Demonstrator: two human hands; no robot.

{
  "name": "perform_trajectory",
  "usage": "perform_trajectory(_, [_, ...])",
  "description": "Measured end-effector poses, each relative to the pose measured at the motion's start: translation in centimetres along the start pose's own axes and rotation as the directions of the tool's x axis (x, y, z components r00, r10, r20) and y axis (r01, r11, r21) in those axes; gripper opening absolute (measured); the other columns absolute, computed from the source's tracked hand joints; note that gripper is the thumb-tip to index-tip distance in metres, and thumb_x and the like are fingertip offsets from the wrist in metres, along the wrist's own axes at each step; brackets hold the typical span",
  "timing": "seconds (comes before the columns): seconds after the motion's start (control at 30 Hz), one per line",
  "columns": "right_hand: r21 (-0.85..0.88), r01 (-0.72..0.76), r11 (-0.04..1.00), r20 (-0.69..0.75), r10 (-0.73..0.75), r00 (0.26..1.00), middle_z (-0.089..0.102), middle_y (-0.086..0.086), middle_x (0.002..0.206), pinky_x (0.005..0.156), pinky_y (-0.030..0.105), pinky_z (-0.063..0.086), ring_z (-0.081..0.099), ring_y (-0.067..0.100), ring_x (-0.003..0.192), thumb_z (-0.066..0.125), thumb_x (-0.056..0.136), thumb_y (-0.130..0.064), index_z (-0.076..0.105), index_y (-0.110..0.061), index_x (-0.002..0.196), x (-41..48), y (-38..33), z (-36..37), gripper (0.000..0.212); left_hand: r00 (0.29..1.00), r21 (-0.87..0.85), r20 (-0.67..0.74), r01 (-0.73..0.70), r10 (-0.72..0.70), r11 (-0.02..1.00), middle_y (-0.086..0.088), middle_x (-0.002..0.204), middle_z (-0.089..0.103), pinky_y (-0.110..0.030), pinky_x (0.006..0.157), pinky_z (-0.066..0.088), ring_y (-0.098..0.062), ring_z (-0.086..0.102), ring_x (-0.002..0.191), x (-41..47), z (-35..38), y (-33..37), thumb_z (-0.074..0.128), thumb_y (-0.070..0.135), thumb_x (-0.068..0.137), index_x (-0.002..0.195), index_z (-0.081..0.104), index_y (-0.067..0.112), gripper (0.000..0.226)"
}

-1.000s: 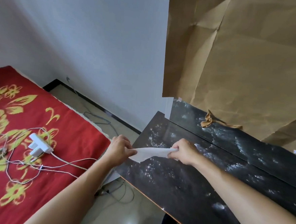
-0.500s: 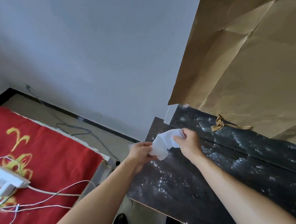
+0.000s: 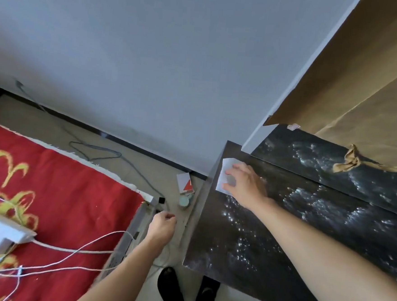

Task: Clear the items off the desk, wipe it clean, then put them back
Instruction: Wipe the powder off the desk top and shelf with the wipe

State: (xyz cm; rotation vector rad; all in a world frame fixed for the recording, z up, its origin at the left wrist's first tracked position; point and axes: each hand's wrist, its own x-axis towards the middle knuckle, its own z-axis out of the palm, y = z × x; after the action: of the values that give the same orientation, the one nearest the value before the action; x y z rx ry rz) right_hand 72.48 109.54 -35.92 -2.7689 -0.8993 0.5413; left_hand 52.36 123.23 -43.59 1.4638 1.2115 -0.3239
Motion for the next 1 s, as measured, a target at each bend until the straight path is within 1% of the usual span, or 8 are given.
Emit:
perform_trajectory(0.17, [-0.023, 0.073, 0.997, 0.02, -0.072, 0.997, 0.057, 0.008, 0.109, 0.072, 0.035, 0.047, 0.06, 0.034, 0.094, 0.054, 0.09, -0.013, 0.065, -0.015, 0.105, 1.6, 0.1, 0.6, 0.019, 0.996, -0.072, 0.043, 0.083, -0.08, 0.994, -0.009, 0.072, 0.062, -0.031, 0.064, 0.04, -0.024, 0.057, 0.067, -0.9, 3.4, -2.7, 0.051, 0.024, 0.089, 0.083, 0.064, 0.005, 0.024])
perform_trajectory(0.33, [-0.034, 0.198, 0.98, -0.243, -0.201, 0.949, 0.059, 0.011, 0.108, 0.067, 0.033, 0.049, 0.061, 0.031, 0.09, 0.059, 0.088, -0.008, 0.051, -0.011, 0.111, 5.2, -0.6, -2.4, 0.025, 0.987, -0.216, -0.048, 0.14, -0.153, 0.966, -0.009, 0.069, 0.065, -0.033, 0.065, 0.042, -0.025, 0.058, 0.066, -1.8, 5.0, -4.1, 0.049, 0.031, 0.087, 0.077, 0.066, 0.01, 0.029])
perform_trajectory(0.5, [-0.384, 0.177, 0.906, -0.013, -0.197, 0.98, 0.05, 0.014, 0.117, 0.075, 0.039, 0.048, 0.056, 0.031, 0.101, 0.064, 0.083, -0.005, 0.042, -0.011, 0.123, 9.4, -0.6, -2.0, 0.046, 0.967, -0.305, -0.148, 0.154, -0.207, 0.94, -0.007, 0.077, 0.07, -0.043, 0.08, 0.052, -0.028, 0.063, 0.076, -2.2, 5.9, -4.9, 0.043, 0.04, 0.093, 0.079, 0.068, 0.016, 0.037])
perform_trajectory(0.67, [-0.166, 0.308, 0.937, 0.065, -0.301, 0.951, 0.052, 0.01, 0.106, 0.07, 0.031, 0.042, 0.053, 0.026, 0.09, 0.054, 0.087, -0.009, 0.054, -0.011, 0.105, 3.3, 0.9, 0.7, 0.018, 0.937, -0.281, -0.257, 0.161, -0.236, 0.946, -0.006, 0.081, 0.07, -0.04, 0.085, 0.05, -0.027, 0.064, 0.083, -3.1, 6.9, -3.8, 0.04, 0.041, 0.095, 0.08, 0.068, 0.013, 0.042])
perform_trajectory(0.8, [-0.044, 0.513, 0.857, 0.316, -0.476, 0.821, 0.052, 0.005, 0.102, 0.07, 0.028, 0.039, 0.052, 0.022, 0.092, 0.051, 0.089, -0.014, 0.058, -0.013, 0.105, -4.1, 1.1, 1.7, 0.017, 0.899, -0.2, -0.386, 0.138, -0.208, 0.97, -0.012, 0.084, 0.064, -0.037, 0.081, 0.043, -0.031, 0.058, 0.088, -4.0, 6.7, -2.4, 0.038, 0.033, 0.098, 0.082, 0.064, 0.002, 0.043])
perform_trajectory(0.87, [-0.073, 0.491, 0.868, 0.247, -0.461, 0.852, 0.054, 0.008, 0.101, 0.07, 0.031, 0.038, 0.051, 0.024, 0.093, 0.053, 0.086, -0.014, 0.06, -0.011, 0.105, -2.6, 1.6, 0.6, 0.02, 0.882, -0.17, -0.426, 0.141, -0.202, 0.975, -0.014, 0.085, 0.063, -0.038, 0.08, 0.042, -0.033, 0.057, 0.088, -4.2, 6.7, -2.4, 0.037, 0.032, 0.097, 0.079, 0.061, 0.002, 0.044])
perform_trajectory(0.93, [-0.195, 0.376, 0.906, 0.055, -0.372, 0.927, 0.054, 0.013, 0.103, 0.069, 0.032, 0.037, 0.05, 0.029, 0.096, 0.055, 0.084, -0.011, 0.057, -0.007, 0.106, 1.1, 2.6, -0.7, 0.022, 0.862, -0.15, -0.465, 0.149, -0.203, 0.977, -0.016, 0.087, 0.064, -0.04, 0.08, 0.044, -0.035, 0.058, 0.089, -4.0, 6.9, -2.6, 0.035, 0.035, 0.096, 0.074, 0.059, 0.005, 0.043])
perform_trajectory(1.0, [-0.323, 0.266, 0.908, -0.025, -0.289, 0.957, 0.05, 0.015, 0.111, 0.069, 0.033, 0.043, 0.049, 0.029, 0.1, 0.055, 0.086, -0.008, 0.05, -0.006, 0.112, 4.4, 3.1, -2.0, 0.027, 0.846, -0.129, -0.498, 0.146, -0.191, 0.981, -0.016, 0.086, 0.064, -0.041, 0.078, 0.045, -0.036, 0.057, 0.087, -3.9, 7.0, -2.8, 0.035, 0.036, 0.093, 0.07, 0.055, 0.009, 0.041])
